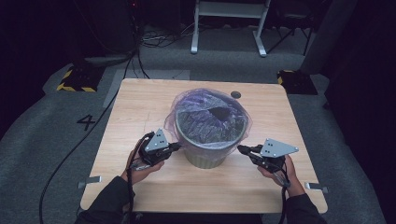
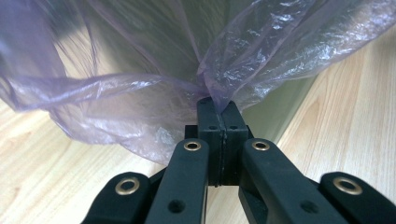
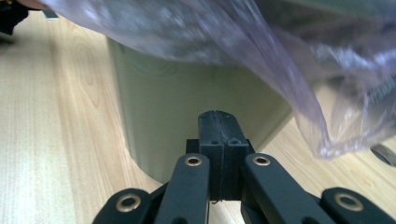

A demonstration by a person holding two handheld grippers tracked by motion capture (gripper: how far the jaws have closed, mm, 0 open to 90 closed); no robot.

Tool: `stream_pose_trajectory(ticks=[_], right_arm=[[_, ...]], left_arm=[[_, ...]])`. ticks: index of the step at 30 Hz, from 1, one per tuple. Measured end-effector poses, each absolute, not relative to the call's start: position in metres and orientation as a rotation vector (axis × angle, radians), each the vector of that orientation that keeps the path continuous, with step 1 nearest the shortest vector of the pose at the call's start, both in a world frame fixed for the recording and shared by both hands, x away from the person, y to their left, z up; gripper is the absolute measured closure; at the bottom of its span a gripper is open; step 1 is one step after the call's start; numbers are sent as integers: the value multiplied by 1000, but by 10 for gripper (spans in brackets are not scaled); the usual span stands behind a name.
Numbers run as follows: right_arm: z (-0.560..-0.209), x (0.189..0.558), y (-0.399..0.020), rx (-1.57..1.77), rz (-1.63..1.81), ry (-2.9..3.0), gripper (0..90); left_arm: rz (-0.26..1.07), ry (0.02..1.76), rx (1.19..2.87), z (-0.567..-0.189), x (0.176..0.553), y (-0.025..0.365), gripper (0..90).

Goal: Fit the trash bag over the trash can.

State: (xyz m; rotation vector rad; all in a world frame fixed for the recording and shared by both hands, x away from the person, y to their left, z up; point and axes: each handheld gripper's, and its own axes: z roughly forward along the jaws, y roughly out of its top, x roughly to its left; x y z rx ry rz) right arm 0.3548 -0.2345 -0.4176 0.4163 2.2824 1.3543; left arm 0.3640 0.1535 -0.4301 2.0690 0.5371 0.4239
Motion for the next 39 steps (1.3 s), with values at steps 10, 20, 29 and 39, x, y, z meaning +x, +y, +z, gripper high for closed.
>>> stream_pose_trajectory(ticks=[10, 20, 29, 39], right_arm=[[-411, 343, -248, 475, 1377, 2179, 556], [-394, 345, -249, 527, 1371, 2073, 324], [-397, 356, -237, 458, 1369, 2191, 900], [-414, 359, -245, 480, 1409, 2264, 900]], left_arm=[[421, 552, 2038, -431, 361, 157, 888], [421, 557, 2018, -428, 357, 162, 872], [401, 545, 2034, -429, 360, 160, 894], [388, 499, 2075, -439, 357, 156, 897]])
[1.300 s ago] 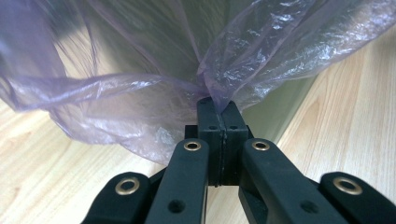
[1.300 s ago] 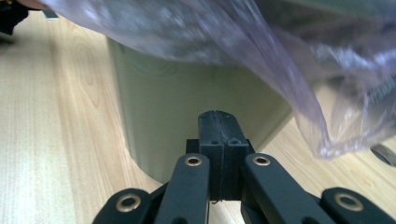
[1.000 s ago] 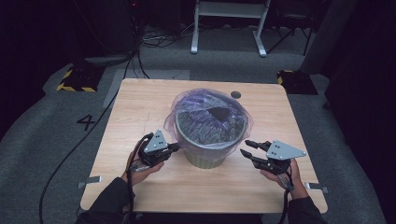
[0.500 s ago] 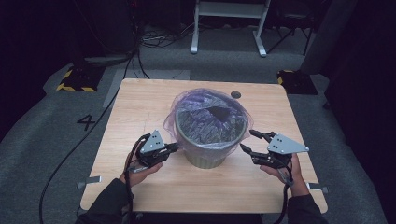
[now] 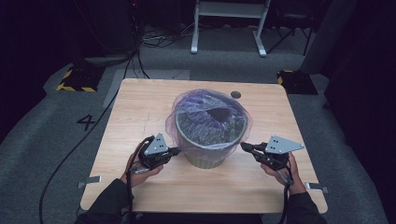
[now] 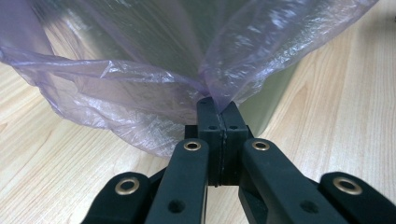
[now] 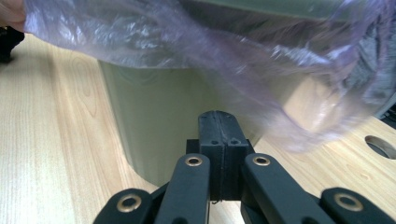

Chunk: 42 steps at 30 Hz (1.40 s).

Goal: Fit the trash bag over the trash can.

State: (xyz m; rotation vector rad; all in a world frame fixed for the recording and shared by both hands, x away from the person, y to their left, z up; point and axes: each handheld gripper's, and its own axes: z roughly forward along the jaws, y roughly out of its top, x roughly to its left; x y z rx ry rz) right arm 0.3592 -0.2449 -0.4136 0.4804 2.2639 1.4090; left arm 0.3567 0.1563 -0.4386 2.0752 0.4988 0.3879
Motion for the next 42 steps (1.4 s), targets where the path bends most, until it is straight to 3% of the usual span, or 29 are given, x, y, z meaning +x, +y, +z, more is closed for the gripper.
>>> stream_pose_trajectory(ticks=[9, 14, 17, 20, 23, 30, 40, 42], right_arm=[[-412, 347, -245, 432, 1425, 2231, 879], [-396, 335, -252, 454, 1411, 2132, 582], [-386, 332, -253, 481, 1402, 2054, 467], [-383, 334, -246, 465, 1396, 2071, 447], [-388, 339, -237, 462, 1344, 2098, 488], [-394, 342, -230, 374, 1362, 2150, 889], [-399, 337, -233, 324, 1339, 2186, 900], [-395, 333, -236, 328, 1352, 2144, 706]], left_arm=[[427, 422, 2027, -423, 335, 157, 883], [439, 433, 1998, -415, 332, 163, 863], [440, 451, 1984, -414, 334, 166, 836], [438, 457, 1975, -414, 335, 167, 826], [439, 443, 1985, -414, 334, 165, 861], [430, 438, 2008, -416, 338, 160, 897], [440, 463, 2038, -424, 344, 160, 898], [452, 459, 2028, -422, 343, 161, 897]])
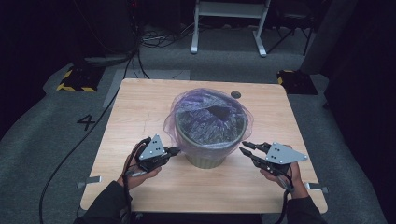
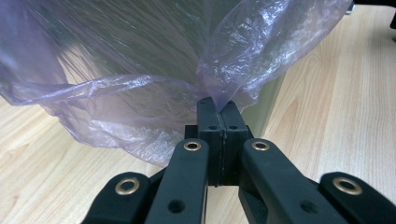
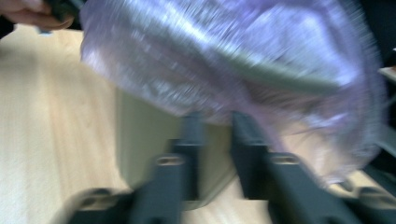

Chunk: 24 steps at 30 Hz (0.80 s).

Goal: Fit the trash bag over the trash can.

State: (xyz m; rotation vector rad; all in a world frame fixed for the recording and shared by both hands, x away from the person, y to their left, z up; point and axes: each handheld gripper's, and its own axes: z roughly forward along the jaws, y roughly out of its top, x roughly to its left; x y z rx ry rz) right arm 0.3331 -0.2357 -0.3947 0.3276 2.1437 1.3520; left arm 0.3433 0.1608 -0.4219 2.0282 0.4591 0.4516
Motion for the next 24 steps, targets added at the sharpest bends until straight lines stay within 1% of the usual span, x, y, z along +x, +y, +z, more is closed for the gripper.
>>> stream_pose_trajectory(ticks=[2, 4, 6, 10, 11, 12, 13, 14, 15, 16, 24], right_arm=[[-388, 330, -239, 334, 1356, 2107, 626], [-384, 329, -241, 371, 1347, 2055, 505], [-383, 334, -240, 407, 1330, 2038, 473], [-391, 345, -229, 407, 1238, 2091, 474], [-393, 347, -226, 407, 1207, 2098, 520], [-395, 348, -224, 388, 1195, 2107, 611], [-396, 348, -223, 367, 1192, 2114, 721], [-397, 349, -222, 362, 1187, 2111, 795], [-397, 349, -223, 358, 1190, 2110, 886], [-396, 349, -223, 354, 1204, 2111, 900], [-406, 342, -228, 303, 1200, 2178, 900]], left_arm=[[456, 463, 2013, -420, 343, 162, 896], [458, 466, 2004, -418, 342, 164, 896], [461, 473, 2010, -418, 342, 164, 896], [460, 480, 2017, -419, 344, 162, 897], [461, 480, 2020, -419, 344, 161, 897], [463, 478, 2022, -419, 345, 161, 897], [463, 480, 2023, -419, 345, 160, 897], [465, 479, 2025, -419, 345, 160, 897], [469, 479, 2026, -419, 345, 160, 897], [470, 480, 2030, -420, 345, 161, 897], [468, 468, 2081, -427, 344, 159, 898]])
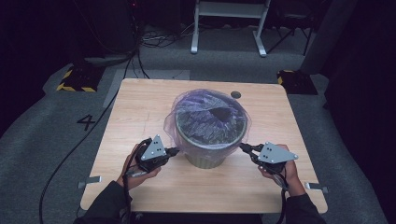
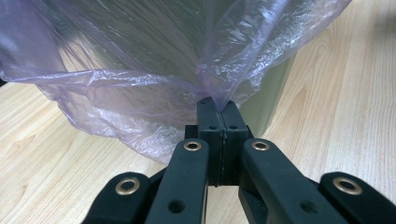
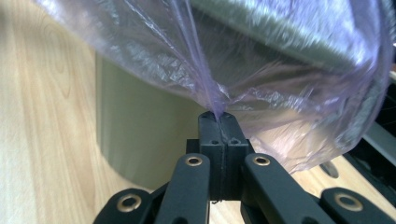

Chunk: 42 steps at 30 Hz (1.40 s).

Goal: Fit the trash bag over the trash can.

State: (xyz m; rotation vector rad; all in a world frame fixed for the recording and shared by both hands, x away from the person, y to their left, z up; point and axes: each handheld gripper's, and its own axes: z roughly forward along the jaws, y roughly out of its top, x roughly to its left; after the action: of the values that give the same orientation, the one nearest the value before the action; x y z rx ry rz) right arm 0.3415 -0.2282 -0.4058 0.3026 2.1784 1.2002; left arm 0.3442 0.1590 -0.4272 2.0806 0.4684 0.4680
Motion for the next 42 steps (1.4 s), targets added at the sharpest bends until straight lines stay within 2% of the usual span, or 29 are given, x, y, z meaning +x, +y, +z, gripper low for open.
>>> stream_pose_trajectory(ticks=[13, 17, 20, 21, 24, 26, 28, 31, 35, 42], right_arm=[[-433, 358, -229, 376, 1144, 2281, 900], [-435, 365, -234, 448, 1174, 2262, 900], [-436, 368, -240, 509, 1192, 2235, 898], [-435, 368, -242, 519, 1206, 2226, 877], [-432, 368, -247, 555, 1239, 2192, 758], [-430, 368, -250, 596, 1248, 2161, 620], [-428, 367, -255, 663, 1249, 2126, 495], [-422, 361, -264, 707, 1298, 2087, 371], [-410, 350, -275, 690, 1339, 2050, 309], [-385, 351, -286, 699, 1448, 1980, 313]], left_arm=[[468, 524, 2147, -448, 358, 156, 884], [493, 594, 2158, -452, 362, 166, 624], [434, 630, 2126, -453, 361, 181, 415], [424, 641, 2112, -453, 360, 186, 347], [395, 662, 2069, -449, 353, 201, 247], [377, 663, 2031, -445, 348, 211, 187], [395, 673, 2004, -440, 342, 218, 163], [421, 673, 1950, -429, 337, 225, 158], [458, 665, 1887, -412, 338, 229, 159], [484, 646, 1840, -384, 359, 224, 166]])
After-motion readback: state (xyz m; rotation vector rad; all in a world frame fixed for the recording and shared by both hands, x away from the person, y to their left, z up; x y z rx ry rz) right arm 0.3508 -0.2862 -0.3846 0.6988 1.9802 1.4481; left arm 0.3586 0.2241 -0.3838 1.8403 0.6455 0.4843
